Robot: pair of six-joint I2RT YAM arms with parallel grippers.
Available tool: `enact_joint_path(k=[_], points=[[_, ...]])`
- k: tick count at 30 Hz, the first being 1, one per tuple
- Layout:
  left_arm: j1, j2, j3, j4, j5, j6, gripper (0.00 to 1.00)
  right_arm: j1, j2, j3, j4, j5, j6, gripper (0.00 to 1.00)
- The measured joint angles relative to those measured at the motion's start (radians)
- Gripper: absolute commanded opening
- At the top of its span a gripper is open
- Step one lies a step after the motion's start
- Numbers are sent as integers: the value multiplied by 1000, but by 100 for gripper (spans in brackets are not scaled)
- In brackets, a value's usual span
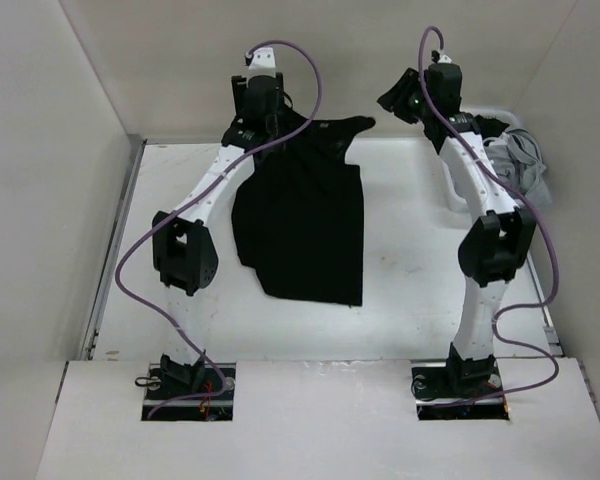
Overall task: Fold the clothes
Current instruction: Flatten the tank top out
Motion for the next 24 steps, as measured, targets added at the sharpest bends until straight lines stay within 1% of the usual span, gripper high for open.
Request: enact_joint_path(k=[1, 2, 4, 5, 6, 7, 9, 11, 12, 13, 14, 16, 18, 19, 21, 24], points=[[-2, -3, -16, -18, 9, -14, 60, 0, -34, -60, 26, 7, -1, 51], [-6, -24, -56, -11, 16, -28, 60, 3, -82, -139, 54, 15, -1, 49], [-19, -130, -245, 7, 21, -73, 57, 23, -217, -354, 106, 35, -2, 32], [-27, -204, -370, 17, 21, -105, 55, 42, -298, -481, 141, 47, 0, 17], [-39, -288, -504, 29, 19, -144, 52, 68, -379, -604, 171, 60, 3, 5], [-51, -367, -622, 36, 15, -182, 50, 105, -463, -737, 217, 75, 13, 0], [-80, -541, -864, 45, 6, -273, 44, 194, -597, -955, 275, 101, 35, 0], [-110, -692, -1054, 46, -1, -357, 39, 294, -678, -1118, 307, 123, 48, 2], [-120, -760, -1134, 37, -3, -397, 35, 343, -702, -1189, 319, 137, 51, 7], [-122, -818, -1201, 27, -3, -437, 33, 380, -722, -1252, 321, 152, 56, 14], [-119, -863, -1255, 18, -2, -473, 32, 409, -742, -1315, 321, 172, 63, 22], [-97, -944, -1362, -9, 17, -546, 33, 444, -786, -1431, 317, 213, 78, 34], [-62, -981, -1441, -30, 51, -601, 38, 456, -829, -1519, 309, 243, 96, 38], [-43, -982, -1471, -37, 75, -623, 42, 458, -849, -1555, 306, 257, 107, 39], [-6, -963, -1511, -38, 124, -655, 48, 458, -874, -1602, 302, 278, 127, 39], [39, -901, -1525, -18, 199, -682, 51, 458, -895, -1642, 296, 294, 150, 42]])
